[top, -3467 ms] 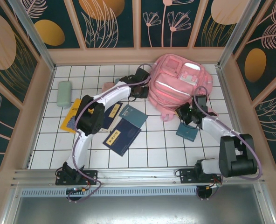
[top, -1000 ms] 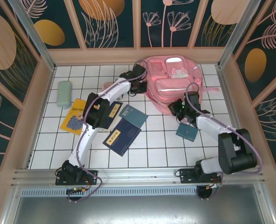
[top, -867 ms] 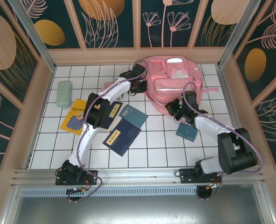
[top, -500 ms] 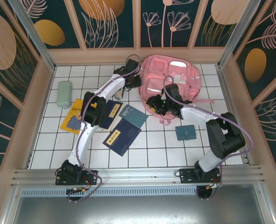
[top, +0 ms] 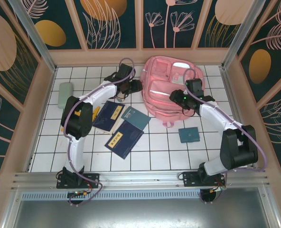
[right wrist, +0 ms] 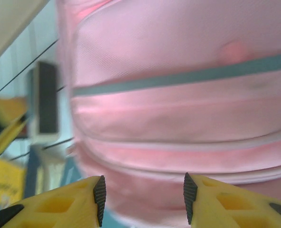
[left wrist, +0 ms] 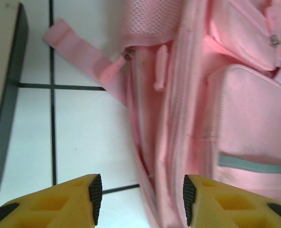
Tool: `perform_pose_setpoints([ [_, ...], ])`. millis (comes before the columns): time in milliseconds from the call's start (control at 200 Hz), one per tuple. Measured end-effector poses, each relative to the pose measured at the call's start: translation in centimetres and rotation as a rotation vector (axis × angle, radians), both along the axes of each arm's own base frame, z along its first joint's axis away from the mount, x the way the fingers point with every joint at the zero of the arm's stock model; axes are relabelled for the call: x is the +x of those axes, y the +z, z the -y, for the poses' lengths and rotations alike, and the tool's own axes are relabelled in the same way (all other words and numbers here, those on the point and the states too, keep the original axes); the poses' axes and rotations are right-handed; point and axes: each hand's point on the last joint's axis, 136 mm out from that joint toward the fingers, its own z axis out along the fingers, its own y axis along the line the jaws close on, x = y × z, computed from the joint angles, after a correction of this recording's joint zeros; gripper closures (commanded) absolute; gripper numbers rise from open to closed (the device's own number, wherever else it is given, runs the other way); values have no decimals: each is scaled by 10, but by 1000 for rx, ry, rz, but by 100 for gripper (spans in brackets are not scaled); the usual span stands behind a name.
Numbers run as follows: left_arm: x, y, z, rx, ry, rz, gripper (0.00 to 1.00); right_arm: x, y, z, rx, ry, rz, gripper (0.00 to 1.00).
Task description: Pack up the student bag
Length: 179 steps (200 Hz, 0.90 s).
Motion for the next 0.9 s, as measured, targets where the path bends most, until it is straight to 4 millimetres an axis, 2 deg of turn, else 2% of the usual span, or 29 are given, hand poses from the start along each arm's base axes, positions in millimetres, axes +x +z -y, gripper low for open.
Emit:
perform_pose_setpoints([
  [55,-6,-4,8,-17,-7,-5,50,1,-7,15,-46,-23,-4,52],
  [105,-13,-10,16,-27,-18,-19,50,0,-16,20,-78,-20,-17,55],
  [260,-26,-37,38,-28,-50,-67,54,-17,-61,19,-123,19,-120,57],
  [350,-25,-58,46,-15,-61,-105,56,-27,-76,10,-137,47,-152,57],
  [420,-17,-70,48,3,-60,-120,58,-30,-77,-2,-136,68,-141,57],
  [470,-6,-72,49,12,-55,-114,58,-31,-76,-13,-126,83,-131,57],
  [670,42,-60,54,30,-44,-30,57,-35,-83,-68,-70,149,-113,57],
  [896,61,-58,50,28,-37,0,54,-31,-82,-121,-41,219,-123,57],
])
